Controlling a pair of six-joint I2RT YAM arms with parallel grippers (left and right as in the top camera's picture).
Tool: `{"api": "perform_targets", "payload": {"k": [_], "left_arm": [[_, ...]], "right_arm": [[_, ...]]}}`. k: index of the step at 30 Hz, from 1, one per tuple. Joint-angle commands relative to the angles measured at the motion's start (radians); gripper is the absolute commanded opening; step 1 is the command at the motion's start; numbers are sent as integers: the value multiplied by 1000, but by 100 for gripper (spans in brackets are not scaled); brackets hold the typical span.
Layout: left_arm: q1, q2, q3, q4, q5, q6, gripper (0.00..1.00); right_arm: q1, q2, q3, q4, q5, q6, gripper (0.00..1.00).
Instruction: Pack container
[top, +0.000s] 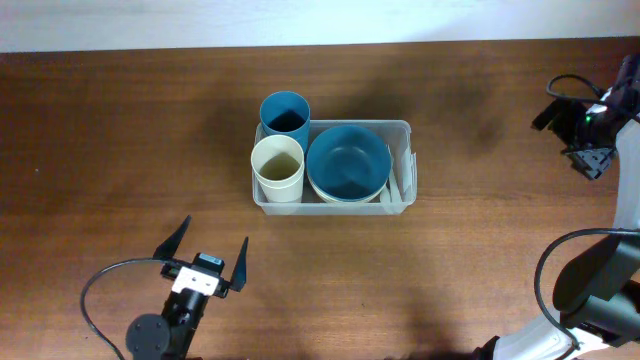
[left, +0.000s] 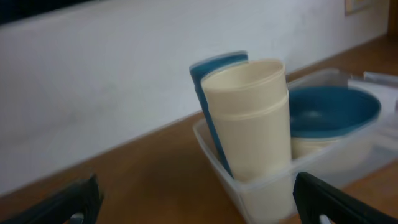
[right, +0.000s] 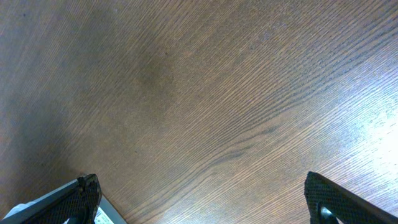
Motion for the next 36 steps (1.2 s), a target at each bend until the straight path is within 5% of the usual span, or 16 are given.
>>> {"api": "perform_targets", "payload": {"k": [1,36], "left_arm": [[6,-10,-8,-58,-3,9,100],[6,-9,-8,-58,-49,9,100]], "right_arm": [[-5,2,3,0,9,-2,99],[-5,2,3,0,9,-2,99]]}}
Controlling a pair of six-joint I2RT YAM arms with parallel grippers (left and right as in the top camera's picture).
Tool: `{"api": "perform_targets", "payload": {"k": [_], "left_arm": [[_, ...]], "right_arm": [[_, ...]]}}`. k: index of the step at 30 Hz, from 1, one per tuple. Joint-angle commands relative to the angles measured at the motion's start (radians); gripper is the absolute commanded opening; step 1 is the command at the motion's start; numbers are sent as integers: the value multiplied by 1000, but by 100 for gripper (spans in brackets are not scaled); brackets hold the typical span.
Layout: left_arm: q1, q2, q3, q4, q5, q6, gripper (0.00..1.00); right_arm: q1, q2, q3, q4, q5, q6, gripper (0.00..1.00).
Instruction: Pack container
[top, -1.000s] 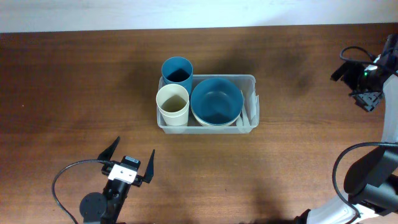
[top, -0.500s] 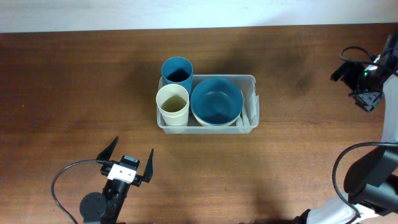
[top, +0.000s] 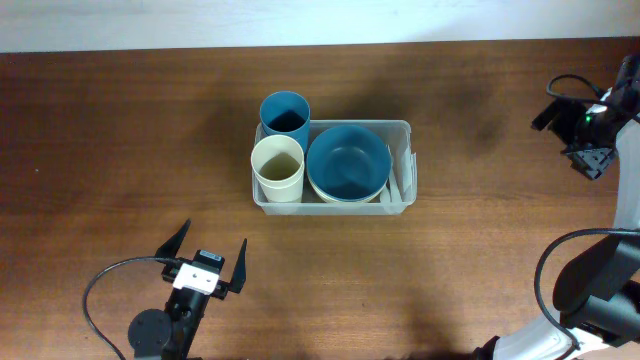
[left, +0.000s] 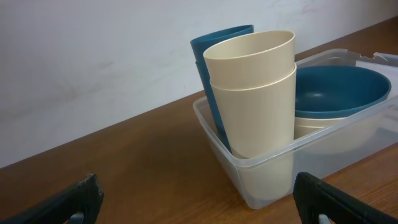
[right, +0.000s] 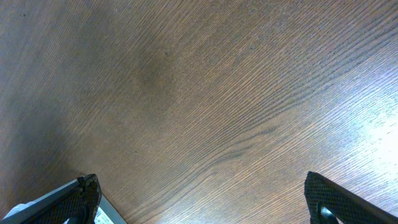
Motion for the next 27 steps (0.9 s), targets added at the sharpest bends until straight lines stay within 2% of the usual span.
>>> {"api": "perform_targets", "payload": {"k": [1,7,14,16,21,24,27], "left_arm": [[6,-9,-7,-2,-18,9,100],[6,-9,-7,-2,-18,9,100],[6,-9,-7,-2,-18,9,100],[6,-9,-7,-2,-18,9,100],[6,-9,-7,-2,-18,9,100],[6,-9,-7,-2,-18,9,100],[6,-9,-7,-2,-18,9,100]], "right_arm": [[-3,2,3,0,10,-2,99],[76,-54,3,0,10,-2,99],[311,-293,3,0,25,-11,99],[401,-360,3,0,101,-37,99],[662,-529,-35,14,449,-101,99],[746,-634,-129,127,580,-100,99],[742,-758,-291,351,558,-100,99]]}}
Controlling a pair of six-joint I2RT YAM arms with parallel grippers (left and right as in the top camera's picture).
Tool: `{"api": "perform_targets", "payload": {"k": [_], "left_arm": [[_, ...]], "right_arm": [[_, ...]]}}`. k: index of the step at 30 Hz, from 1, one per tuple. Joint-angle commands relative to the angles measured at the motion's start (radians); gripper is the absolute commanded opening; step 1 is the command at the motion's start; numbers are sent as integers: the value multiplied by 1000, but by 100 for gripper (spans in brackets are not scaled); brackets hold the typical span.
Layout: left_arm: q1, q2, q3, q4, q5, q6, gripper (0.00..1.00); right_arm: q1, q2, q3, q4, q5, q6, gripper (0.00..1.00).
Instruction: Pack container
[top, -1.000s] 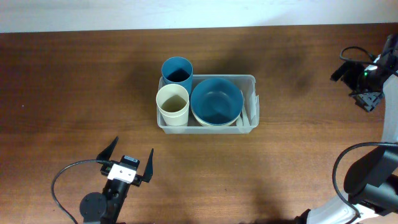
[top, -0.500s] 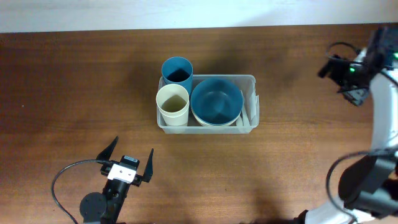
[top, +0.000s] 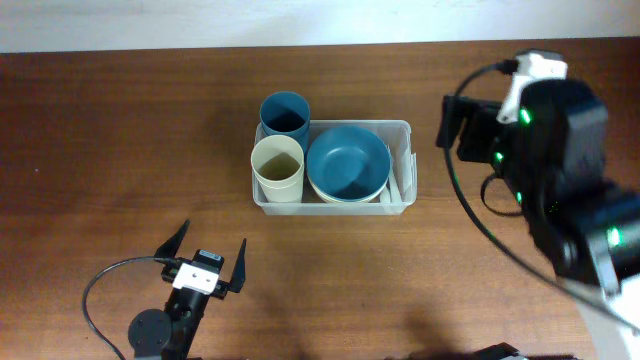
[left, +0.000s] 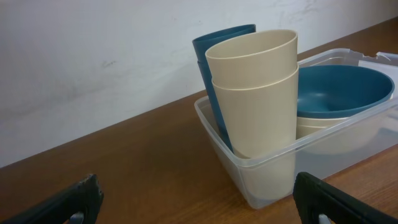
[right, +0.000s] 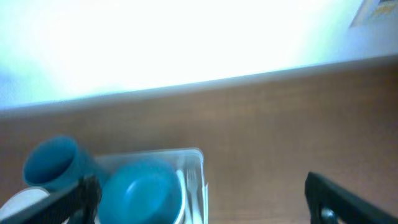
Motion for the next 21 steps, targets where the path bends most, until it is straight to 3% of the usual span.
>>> {"api": "perform_targets", "payload": {"k": [1,7,21], "left_arm": [[6,-9,-7,-1,-10,9,100],[6,-9,-7,-1,-10,9,100],[6,-9,-7,-1,-10,9,100]], "right_arm": [[-2,-122,-194,181,104,-15,99],[-30,-374,-558,530,-18,-15,99],[-149,-916,-1224,784,-192,-15,99]]}}
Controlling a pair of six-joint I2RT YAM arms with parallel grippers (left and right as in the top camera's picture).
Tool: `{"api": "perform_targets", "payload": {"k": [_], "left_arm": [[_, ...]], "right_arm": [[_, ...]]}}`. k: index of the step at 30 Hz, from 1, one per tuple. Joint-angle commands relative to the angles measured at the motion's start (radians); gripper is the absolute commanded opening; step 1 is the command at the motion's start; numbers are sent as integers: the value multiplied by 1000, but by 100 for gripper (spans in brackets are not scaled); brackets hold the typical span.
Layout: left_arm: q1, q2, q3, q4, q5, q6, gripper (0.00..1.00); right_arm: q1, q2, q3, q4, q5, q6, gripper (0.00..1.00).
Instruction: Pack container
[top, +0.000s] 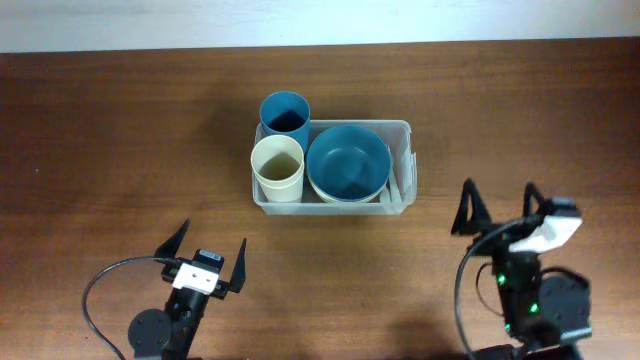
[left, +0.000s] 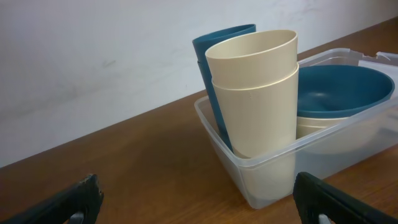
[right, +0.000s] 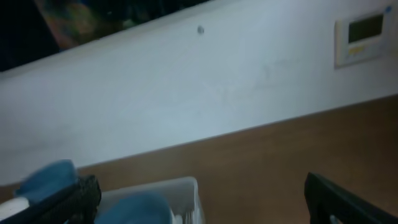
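A clear plastic container (top: 401, 127) sits mid-table, holding a cream cup (top: 277, 165), a blue cup (top: 285, 113), a blue bowl (top: 348, 161) and white cutlery (top: 407, 177) along its right wall. My left gripper (top: 205, 254) rests open near the front left, facing the container (left: 214, 127) with nothing between its fingers. My right gripper (top: 503, 207) stands open at the front right, also empty, and its wrist view shows the container's far corner (right: 189, 184) blurred.
Brown wooden table (top: 120, 150) with a white wall along the far edge. A wall panel (right: 364, 34) shows high on the right in the right wrist view. Both arm bases and cables lie along the front edge.
My right arm has moved from beside the container's right end, high up, to the front right of the table, facing the wall. The left arm has not moved.
The container stayed packed with cups, bowl and cutlery throughout. My right gripper was at the far right edge looking down at bare wood, then swung in near the container, and now sits at the front right. My left gripper shifted slightly back early on, then held still.
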Motion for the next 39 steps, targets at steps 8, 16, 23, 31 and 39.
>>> {"api": "perform_targets", "payload": {"k": [8,16,23,31,39], "left_arm": [[6,-8,-7,-1,-10,9,100],[6,-8,-7,-1,-10,9,100],[6,-8,-7,-1,-10,9,100],[6,-8,-7,-1,-10,9,100],[6,-8,-7,-1,-10,9,100]], "right_arm": [[-9,-210,-290,90,-88,-2,99],[-9,-219,-382,90,-88,-2,99],[-9,-272,-404,23,-88,-3,99],[-9,-323,-404,2,-88,-19,99],[-9,-323,-404,2,-87,-18,99]]}}
